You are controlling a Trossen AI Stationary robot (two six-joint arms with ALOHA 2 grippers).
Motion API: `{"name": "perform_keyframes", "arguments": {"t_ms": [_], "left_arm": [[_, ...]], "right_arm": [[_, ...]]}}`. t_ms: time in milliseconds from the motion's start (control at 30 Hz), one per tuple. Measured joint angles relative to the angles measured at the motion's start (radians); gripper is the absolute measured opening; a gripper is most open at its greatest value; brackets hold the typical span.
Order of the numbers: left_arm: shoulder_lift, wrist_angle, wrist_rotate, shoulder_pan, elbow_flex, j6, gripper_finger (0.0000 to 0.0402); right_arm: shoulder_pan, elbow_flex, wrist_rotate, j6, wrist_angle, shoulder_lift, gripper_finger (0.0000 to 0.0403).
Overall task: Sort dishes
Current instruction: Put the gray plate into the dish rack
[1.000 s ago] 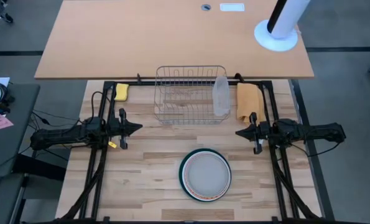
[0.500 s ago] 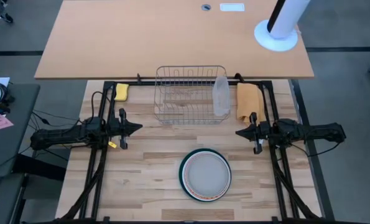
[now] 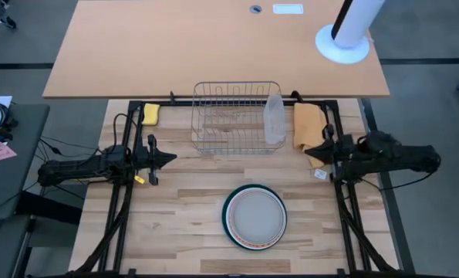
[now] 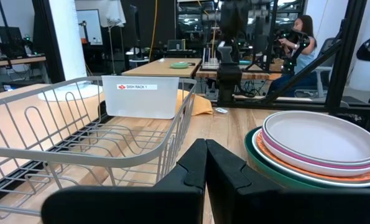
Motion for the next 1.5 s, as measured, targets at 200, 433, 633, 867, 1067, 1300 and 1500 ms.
{"name": "perform_keyframes", "arguments": {"t_ms": [200, 433, 633, 867, 1067, 1300, 1500], "left_arm": [[0.000, 0.000, 0.000, 0.000, 0.000, 0.000, 0.0000], [0.000, 0.001, 0.000, 0.000, 0.000, 0.000, 0.0000], [0.000, 0.001, 0.000, 0.000, 0.000, -0.083, 0.0000], [0.003, 0.071, -0.035, 0.000, 0.005, -0.227, 0.0000], [0.001, 0.082, -0.034, 0.001, 0.099, -0.209, 0.0000], [0.030, 0.060, -0.008, 0.000, 0.271, -0.204, 0.0000], [0.151, -0.012, -0.008, 0.000, 0.412, -0.189, 0.0000]], "right_arm": [[-0.011, 0.342, 0.000, -0.079, -0.168, 0.182, 0.0000], [-0.015, 0.549, 0.001, -0.105, -0.221, 0.326, 0.0000], [0.000, 0.479, 0.000, -0.071, -0.259, 0.356, 0.0000], [0.049, 0.281, 0.001, 0.049, -0.136, 0.356, 0.0000], [0.113, 0.093, 0.002, 0.178, 0.035, 0.368, 0.0000], [0.185, -0.029, 0.120, 0.358, 0.145, 0.456, 0.0000], [0.263, -0.019, 0.217, 0.504, 0.139, 0.571, 0.0006]]}}
